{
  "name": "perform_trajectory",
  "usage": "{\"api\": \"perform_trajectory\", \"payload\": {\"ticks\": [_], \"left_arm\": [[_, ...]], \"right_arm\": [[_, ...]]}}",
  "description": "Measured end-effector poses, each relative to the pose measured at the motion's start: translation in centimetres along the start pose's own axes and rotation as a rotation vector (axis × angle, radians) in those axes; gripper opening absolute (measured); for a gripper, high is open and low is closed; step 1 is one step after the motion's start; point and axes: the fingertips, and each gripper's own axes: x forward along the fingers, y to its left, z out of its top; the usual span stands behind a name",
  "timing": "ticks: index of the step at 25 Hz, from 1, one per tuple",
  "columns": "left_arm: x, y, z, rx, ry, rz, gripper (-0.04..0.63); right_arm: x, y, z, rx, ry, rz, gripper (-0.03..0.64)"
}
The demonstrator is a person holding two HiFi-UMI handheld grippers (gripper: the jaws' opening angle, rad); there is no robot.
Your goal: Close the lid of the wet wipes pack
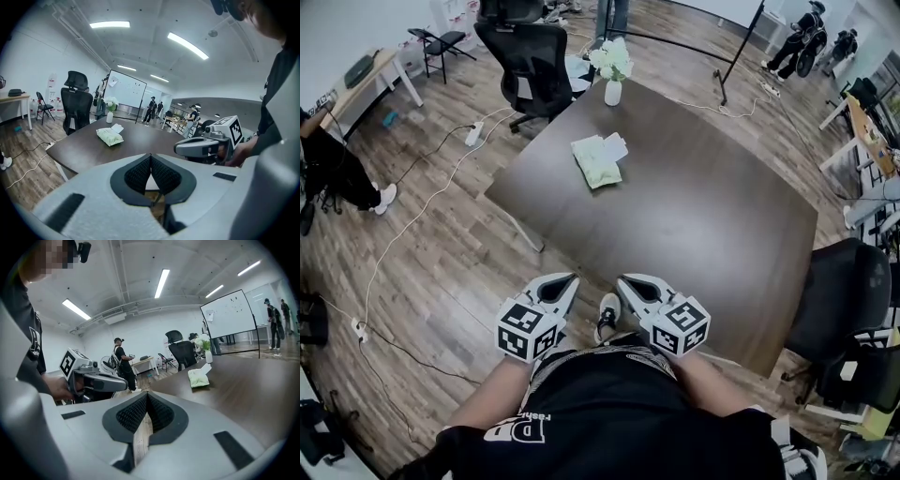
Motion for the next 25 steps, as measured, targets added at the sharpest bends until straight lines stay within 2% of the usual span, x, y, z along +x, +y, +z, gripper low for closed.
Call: {"api": "perform_trajectory", "payload": {"ticks": [10, 17, 25], "left_arm": [[6.1, 2.5, 4.0, 0.015, 0.032, 0.027, 0.017], [10.2, 4.8, 6.1, 0.030, 0.067, 0.055, 0.017], [13.0, 7.1, 7.3, 0.026, 0.096, 0.061, 0.017]], "right_arm": [[1.7, -7.3, 3.7, 0.021, -0.033, 0.015, 0.005], [3.5, -12.6, 4.7, 0.064, -0.022, 0.017, 0.005], [6.2, -16.2, 5.7, 0.083, -0.017, 0.023, 0.005]]}}
